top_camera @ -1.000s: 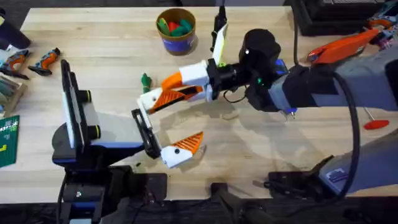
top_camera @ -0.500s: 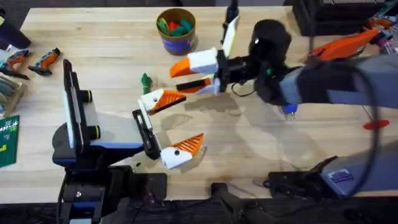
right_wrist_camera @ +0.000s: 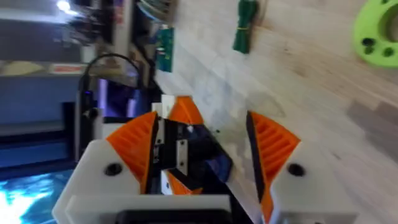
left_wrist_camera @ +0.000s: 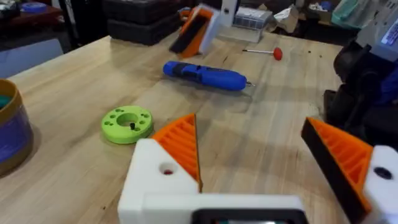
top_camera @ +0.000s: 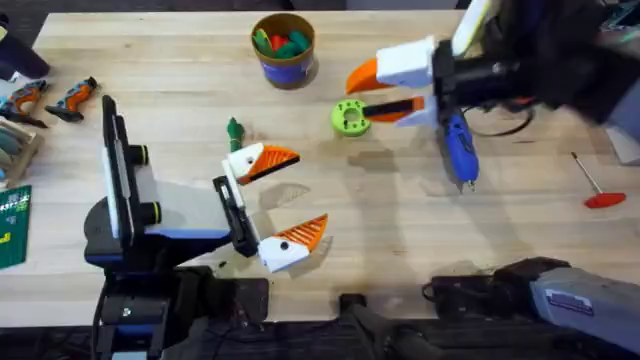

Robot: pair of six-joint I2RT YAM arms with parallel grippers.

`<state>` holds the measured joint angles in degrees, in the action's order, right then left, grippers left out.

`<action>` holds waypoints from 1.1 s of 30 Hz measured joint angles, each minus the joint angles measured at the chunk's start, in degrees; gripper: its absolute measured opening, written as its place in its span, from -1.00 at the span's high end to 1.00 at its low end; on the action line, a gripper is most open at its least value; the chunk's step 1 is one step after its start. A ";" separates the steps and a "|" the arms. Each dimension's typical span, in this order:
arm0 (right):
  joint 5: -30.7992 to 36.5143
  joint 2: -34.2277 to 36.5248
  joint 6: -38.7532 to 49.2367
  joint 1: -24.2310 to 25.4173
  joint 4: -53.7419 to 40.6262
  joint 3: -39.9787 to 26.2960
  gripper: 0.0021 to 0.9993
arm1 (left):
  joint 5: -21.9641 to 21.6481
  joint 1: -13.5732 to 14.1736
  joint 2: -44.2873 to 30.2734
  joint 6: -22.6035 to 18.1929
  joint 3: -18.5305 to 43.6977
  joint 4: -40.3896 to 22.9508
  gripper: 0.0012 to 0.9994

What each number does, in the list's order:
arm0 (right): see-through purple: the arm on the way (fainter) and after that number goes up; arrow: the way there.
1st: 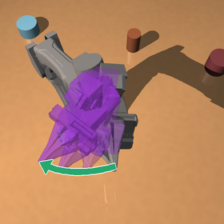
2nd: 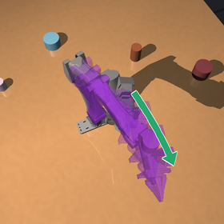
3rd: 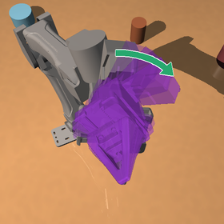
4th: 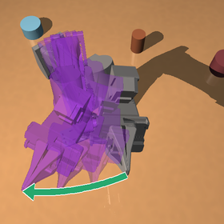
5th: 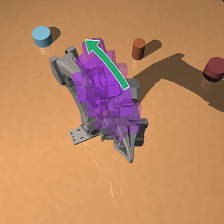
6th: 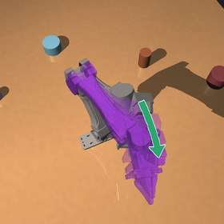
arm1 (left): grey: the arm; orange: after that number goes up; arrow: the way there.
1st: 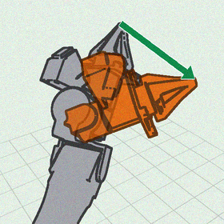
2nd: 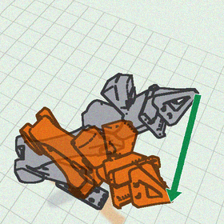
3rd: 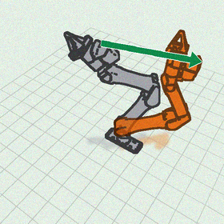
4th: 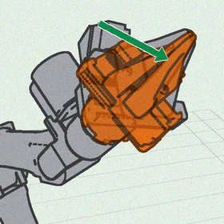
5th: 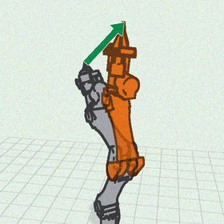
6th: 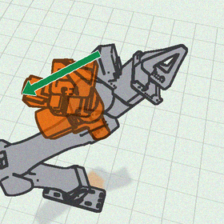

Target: Pick up the gripper from the table and insert it into the empty holder that is missing its gripper. Then pick up a screw, insert it into the mounting hole, and use the screwdriver to tighten it. Finally, clean up the table by picking up the vegetable and placing it into the bucket.

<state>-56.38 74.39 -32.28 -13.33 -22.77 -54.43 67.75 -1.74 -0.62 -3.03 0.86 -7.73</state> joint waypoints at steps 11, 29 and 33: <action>25.75 2.78 18.65 -4.52 -31.20 -22.49 -0.50 | 0.00 0.00 0.00 0.00 0.00 0.00 -0.97; 57.24 25.05 24.00 -15.93 -44.17 -42.29 -0.48 | 0.00 0.00 0.00 0.00 0.00 0.00 -0.97; 59.12 29.79 24.27 -17.33 -43.47 -42.56 -0.48 | 0.00 0.00 0.00 0.00 0.00 0.00 -0.97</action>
<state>2.74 104.18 -8.01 -30.65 -66.24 -96.99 67.75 -1.74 -0.62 -3.03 0.86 -7.73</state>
